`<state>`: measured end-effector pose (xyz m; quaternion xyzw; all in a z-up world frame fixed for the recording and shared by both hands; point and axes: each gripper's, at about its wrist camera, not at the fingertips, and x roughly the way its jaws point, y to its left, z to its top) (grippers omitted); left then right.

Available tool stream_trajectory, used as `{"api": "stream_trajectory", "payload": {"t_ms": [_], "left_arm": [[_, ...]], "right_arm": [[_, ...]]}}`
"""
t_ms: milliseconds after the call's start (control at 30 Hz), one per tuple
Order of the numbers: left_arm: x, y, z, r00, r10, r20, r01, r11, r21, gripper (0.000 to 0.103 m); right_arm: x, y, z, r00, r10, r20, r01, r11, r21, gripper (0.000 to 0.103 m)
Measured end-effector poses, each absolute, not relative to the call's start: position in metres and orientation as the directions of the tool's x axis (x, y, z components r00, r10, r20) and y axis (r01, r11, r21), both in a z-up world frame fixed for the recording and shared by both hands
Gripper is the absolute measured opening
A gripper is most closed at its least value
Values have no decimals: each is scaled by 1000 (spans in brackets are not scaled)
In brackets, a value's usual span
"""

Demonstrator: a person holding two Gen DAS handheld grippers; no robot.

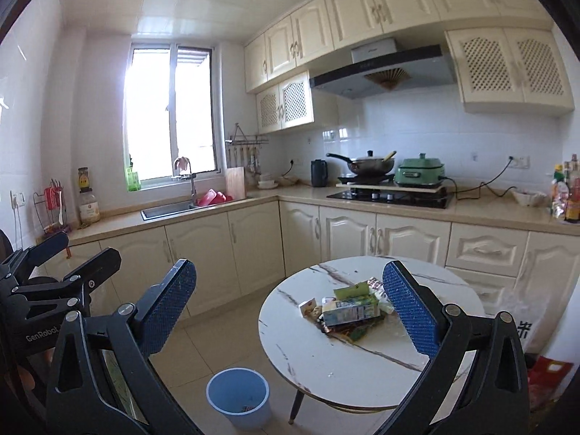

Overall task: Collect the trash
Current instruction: 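Move both tools back toward the table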

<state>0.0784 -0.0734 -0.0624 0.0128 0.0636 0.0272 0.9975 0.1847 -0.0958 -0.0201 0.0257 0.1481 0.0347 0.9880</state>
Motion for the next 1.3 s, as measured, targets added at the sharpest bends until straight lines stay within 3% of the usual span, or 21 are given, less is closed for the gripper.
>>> {"api": "stream_trajectory", "payload": {"t_ms": [167,400,1300], "left_arm": [[42,-76,-75,998,24,-61,-23,1000,14,102],[40,-60,-94,998,22,-60,-22,1000,-4,102],[88,-46,-61,994,22,-104,-22,1000,0,102]], "right_arm": [[157,-109,5,972,43,-232,-35,999,39,103],[147,-112,18,979,24,-201,-19,1000,24,103],[157,-126,5,974,-7,-226,14,999,31,103]]}}
